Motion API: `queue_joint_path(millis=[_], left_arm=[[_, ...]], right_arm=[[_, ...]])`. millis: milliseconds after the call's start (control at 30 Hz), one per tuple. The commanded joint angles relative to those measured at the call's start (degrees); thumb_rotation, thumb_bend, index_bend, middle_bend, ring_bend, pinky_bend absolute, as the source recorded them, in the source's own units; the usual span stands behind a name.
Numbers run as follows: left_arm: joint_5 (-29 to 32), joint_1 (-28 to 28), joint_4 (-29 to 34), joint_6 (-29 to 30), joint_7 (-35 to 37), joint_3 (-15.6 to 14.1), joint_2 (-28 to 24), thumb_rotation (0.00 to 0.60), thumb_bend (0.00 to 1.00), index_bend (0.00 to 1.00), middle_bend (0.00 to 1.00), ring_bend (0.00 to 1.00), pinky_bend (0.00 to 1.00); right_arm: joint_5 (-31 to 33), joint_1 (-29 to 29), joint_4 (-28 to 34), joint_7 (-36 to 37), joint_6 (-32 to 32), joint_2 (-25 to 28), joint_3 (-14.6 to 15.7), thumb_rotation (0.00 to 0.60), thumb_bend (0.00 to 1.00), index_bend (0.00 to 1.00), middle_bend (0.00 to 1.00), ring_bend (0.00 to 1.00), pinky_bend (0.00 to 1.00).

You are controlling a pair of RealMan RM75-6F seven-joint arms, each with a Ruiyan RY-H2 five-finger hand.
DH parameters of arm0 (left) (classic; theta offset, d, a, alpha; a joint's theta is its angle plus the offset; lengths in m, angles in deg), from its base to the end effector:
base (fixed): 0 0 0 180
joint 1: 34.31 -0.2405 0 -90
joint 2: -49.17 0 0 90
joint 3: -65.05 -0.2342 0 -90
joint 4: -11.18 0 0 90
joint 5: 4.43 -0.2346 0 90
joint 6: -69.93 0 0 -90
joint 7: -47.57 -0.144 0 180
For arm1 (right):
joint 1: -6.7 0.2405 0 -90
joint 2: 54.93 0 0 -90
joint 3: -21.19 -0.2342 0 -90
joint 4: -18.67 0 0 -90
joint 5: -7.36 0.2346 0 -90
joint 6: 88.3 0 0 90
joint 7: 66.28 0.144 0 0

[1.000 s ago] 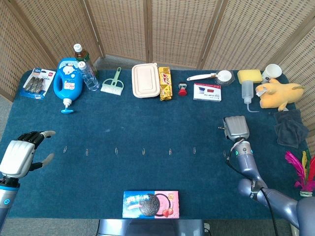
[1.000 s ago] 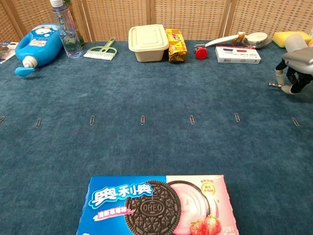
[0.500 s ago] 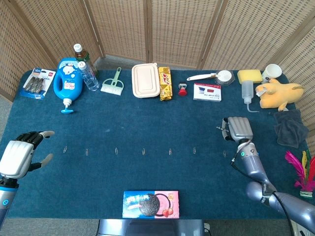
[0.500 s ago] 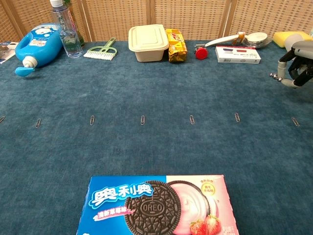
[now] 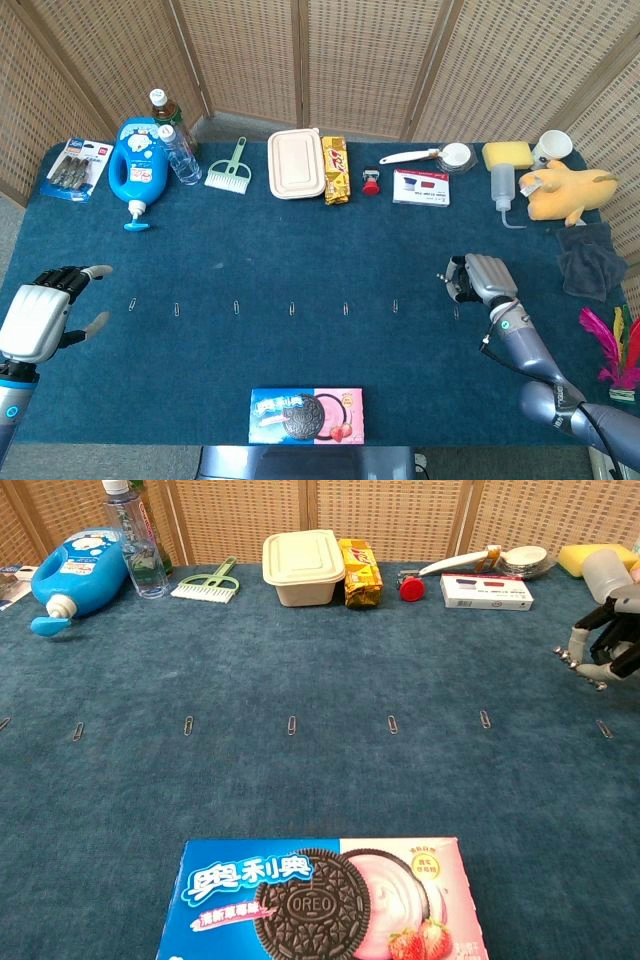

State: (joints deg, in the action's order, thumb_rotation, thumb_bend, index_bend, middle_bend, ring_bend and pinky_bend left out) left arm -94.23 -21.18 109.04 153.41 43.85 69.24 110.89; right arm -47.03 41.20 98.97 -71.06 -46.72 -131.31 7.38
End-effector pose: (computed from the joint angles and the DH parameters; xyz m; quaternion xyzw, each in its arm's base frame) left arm -0.2449 0.2223 0.1262 -0.6451 -0.3230 -0.4381 0.5363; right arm -0.2488 -0.3576 0.0306 0.6327 -0.5428 0.3019 0.4625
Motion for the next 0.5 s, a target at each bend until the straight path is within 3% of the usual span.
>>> queue_joint_path(millis=[33, 500], left_arm=[[0.0, 0.0, 0.0, -0.1, 0.0, 0.0, -0.1, 0.600, 0.42, 0.26, 0.37, 0.32, 0.36], [0.1, 0.2, -0.5, 0.0, -0.5, 0.3, 0.4, 0.600, 0.42, 0.26, 0.37, 0.32, 0.36]], right_arm=[[-1.3, -0.5, 0.8, 1.2, 0.2, 0.5, 0.6, 0.600, 0.49, 0.57, 0.80, 0.75, 0.47], [-2.7, -1.4, 4.8, 1.7, 3.0, 1.9, 2.9, 0.600, 0.49, 0.57, 0.80, 0.75, 0.47]])
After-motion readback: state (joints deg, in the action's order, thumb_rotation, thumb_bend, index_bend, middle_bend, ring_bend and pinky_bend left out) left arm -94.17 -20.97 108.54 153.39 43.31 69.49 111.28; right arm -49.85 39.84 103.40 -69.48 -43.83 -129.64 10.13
